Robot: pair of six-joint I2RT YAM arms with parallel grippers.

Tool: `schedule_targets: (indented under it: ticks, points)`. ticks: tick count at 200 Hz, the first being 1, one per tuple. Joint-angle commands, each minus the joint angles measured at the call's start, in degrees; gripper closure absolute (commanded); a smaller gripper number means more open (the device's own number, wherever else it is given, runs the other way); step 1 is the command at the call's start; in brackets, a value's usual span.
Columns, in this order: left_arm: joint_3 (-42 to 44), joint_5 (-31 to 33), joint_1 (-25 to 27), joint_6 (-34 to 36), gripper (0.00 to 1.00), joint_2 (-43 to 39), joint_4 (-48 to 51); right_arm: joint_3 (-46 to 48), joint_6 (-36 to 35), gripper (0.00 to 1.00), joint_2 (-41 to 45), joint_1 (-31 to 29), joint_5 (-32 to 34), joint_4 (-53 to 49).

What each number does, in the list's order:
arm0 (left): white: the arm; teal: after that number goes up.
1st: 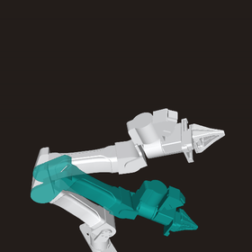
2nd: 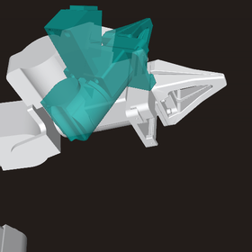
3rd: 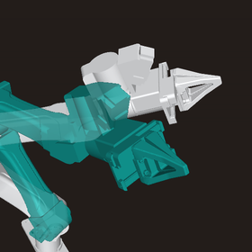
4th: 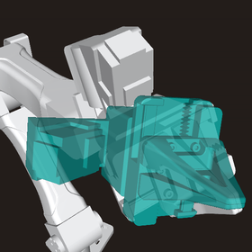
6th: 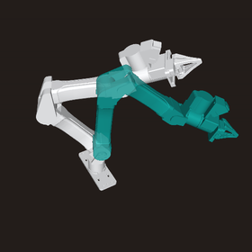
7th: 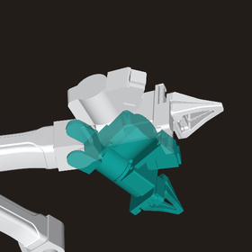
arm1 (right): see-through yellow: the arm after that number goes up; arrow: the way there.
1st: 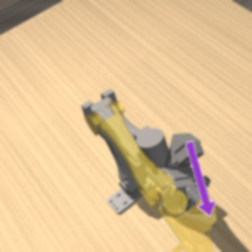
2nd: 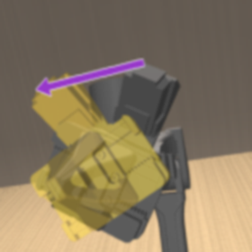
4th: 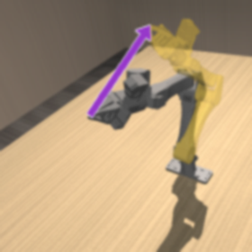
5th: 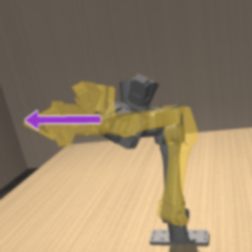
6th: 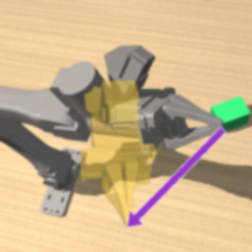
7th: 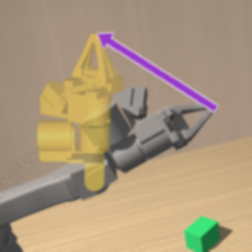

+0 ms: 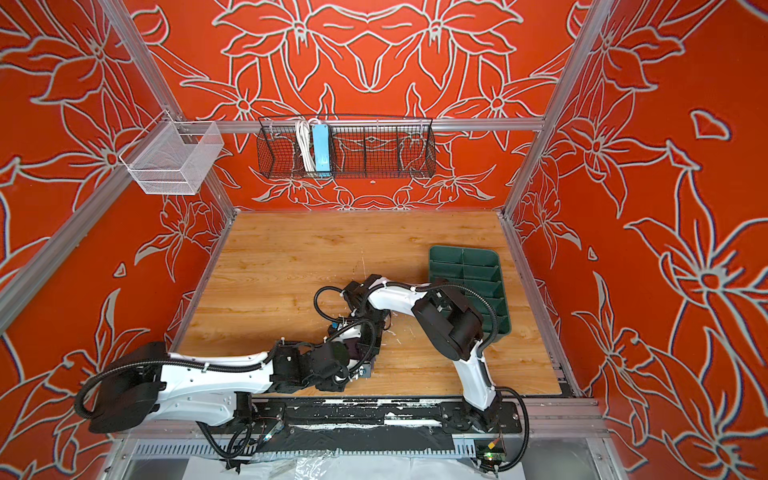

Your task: Roll the socks

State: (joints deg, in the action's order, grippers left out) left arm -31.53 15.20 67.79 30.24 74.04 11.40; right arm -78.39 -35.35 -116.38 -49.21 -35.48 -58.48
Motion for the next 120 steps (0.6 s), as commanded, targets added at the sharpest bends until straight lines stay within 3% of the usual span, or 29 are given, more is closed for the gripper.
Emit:
schedule_targets:
  ticks: [1, 22, 51, 65, 84, 104, 120]
  points:
    - [-1.7, 1.9, 0.1, -2.6, 0.38, 4.5, -3.9, -0.2, -1.3, 1.0, -2.0, 0.2, 2.1, 3.2]
    - [-5.3, 1.0, 0.1, -2.7, 0.69, 9.8, 1.2, 0.8, -0.5, 1.0, -0.8, 0.4, 2.5, 5.4]
    - [-9.0, 1.1, 0.1, -1.5, 1.0, 13.5, 6.9, 5.8, 2.2, 0.91, 4.9, 1.5, 5.3, 12.5]
    - [-8.8, -1.6, 0.1, 0.0, 1.0, 13.0, 8.3, 9.6, 3.7, 0.84, 9.8, 2.5, 7.5, 16.3]
    - [-8.6, -4.7, 0.0, 2.2, 1.0, 12.3, 10.1, 15.6, 4.3, 0.63, 17.3, 3.9, 8.5, 20.2]
    - [-8.4, -6.6, 0.0, 3.5, 1.0, 12.7, 10.8, 22.6, 4.2, 0.54, 26.9, 5.0, 10.9, 23.8]
    - [-9.5, -9.6, -0.9, 4.7, 1.0, 13.8, 12.4, 27.2, 6.9, 0.51, 35.5, 6.7, 19.3, 28.2]
